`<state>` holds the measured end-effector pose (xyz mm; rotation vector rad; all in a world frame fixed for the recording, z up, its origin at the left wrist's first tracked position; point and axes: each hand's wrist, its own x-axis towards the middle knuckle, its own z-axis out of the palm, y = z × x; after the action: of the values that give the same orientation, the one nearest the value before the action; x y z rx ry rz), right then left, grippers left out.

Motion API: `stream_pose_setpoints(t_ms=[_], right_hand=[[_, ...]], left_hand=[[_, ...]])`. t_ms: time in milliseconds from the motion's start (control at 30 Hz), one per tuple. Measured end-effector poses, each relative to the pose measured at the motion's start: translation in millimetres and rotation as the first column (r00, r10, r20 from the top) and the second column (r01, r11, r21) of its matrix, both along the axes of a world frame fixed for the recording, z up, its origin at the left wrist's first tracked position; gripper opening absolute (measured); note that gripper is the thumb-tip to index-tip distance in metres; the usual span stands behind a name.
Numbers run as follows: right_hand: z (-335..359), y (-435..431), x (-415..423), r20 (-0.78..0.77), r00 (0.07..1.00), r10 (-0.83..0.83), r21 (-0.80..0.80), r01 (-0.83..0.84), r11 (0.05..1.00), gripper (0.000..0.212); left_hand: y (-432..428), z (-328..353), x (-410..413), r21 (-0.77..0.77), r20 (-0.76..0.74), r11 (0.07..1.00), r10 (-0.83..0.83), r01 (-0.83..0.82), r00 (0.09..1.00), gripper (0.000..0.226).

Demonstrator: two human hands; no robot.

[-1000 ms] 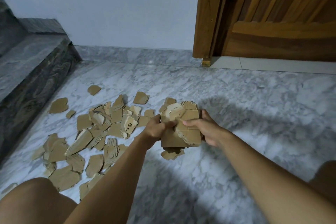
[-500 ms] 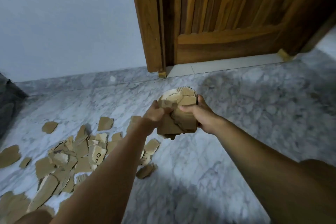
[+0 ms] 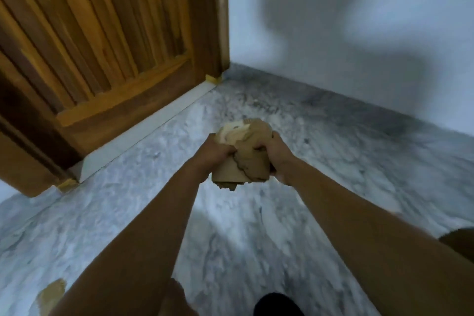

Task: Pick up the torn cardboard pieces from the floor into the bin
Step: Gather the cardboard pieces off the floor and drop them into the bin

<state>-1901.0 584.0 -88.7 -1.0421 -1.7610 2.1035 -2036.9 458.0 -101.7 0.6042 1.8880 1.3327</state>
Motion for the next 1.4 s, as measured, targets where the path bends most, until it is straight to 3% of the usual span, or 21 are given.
stream_pose_setpoints(t_ms=[133,267,400,500,600,733,800,900,1000,1133,1200,1300,1400], right_hand=[[22.3,48.6,117.2,-0.023,0.962,-0.273,0.070,0.274,0.959,0.035],[46.5,83.0,266.6,0.030,0.823,-0.567,0.163,0.556,0.815,0.065],[70.9,110.2,412.9,-0.015,0.710,-0.704,0.221,0.689,0.690,0.066],[87.9,124.4,530.8,-0.124,0.645,-0.754,0.311,0.747,0.588,0.054],[91.3,138.8,643.9,-0.201,0.577,-0.791,0.368,0.793,0.485,0.046],[83.9,147.1,784.0,-0.161,0.457,-0.875,0.386,0.845,0.370,0.053],[76.1,149.4,840.5,-0.082,0.395,-0.915,0.427,0.843,0.326,0.058],[58.5,153.5,904.3,0.113,0.353,-0.929,0.394,0.842,0.368,0.076],[43.2,154.6,943.0,0.333,0.375,-0.865,0.457,0.739,0.496,0.091],[38.8,158.6,960.4,0.390,0.334,-0.858,0.563,0.651,0.509,0.094],[43.6,163.6,947.4,0.390,0.356,-0.849,0.591,0.611,0.527,0.085],[54.9,177.1,896.8,0.372,0.448,-0.813,0.651,0.499,0.572,0.056],[61.2,188.3,811.9,0.323,0.576,-0.751,0.711,0.376,0.594,0.040]], left_hand=[[90.4,26.1,90.7,-0.005,-0.018,0.979,-0.206,0.206,0.978,0.075],[164.8,67.8,230.4,0.000,-0.071,0.877,-0.480,0.481,0.875,0.030],[213.3,100.6,371.2,0.046,-0.094,0.757,-0.646,0.652,0.757,0.018],[248.8,111.4,479.7,0.107,-0.090,0.626,-0.767,0.772,0.635,0.027],[285.8,107.4,588.9,0.110,-0.094,0.520,-0.843,0.847,0.529,0.053],[330.6,89.2,738.1,0.087,-0.146,0.490,-0.855,0.867,0.498,0.075],[336.1,87.4,798.6,0.065,-0.144,0.495,-0.854,0.866,0.499,0.071],[344.8,73.9,859.5,0.022,-0.134,0.521,-0.844,0.853,0.519,0.041],[351.0,57.9,877.5,-0.067,-0.211,0.488,-0.859,0.870,0.466,0.061],[348.3,49.9,863.4,-0.117,-0.324,0.514,-0.829,0.850,0.457,0.057],[342.5,52.1,846.0,-0.086,-0.361,0.533,-0.804,0.841,0.473,0.048],[329.1,60.5,808.3,-0.061,-0.393,0.601,-0.748,0.797,0.534,0.041],[303.0,73.0,752.2,-0.038,-0.435,0.726,-0.630,0.686,0.643,0.038]])
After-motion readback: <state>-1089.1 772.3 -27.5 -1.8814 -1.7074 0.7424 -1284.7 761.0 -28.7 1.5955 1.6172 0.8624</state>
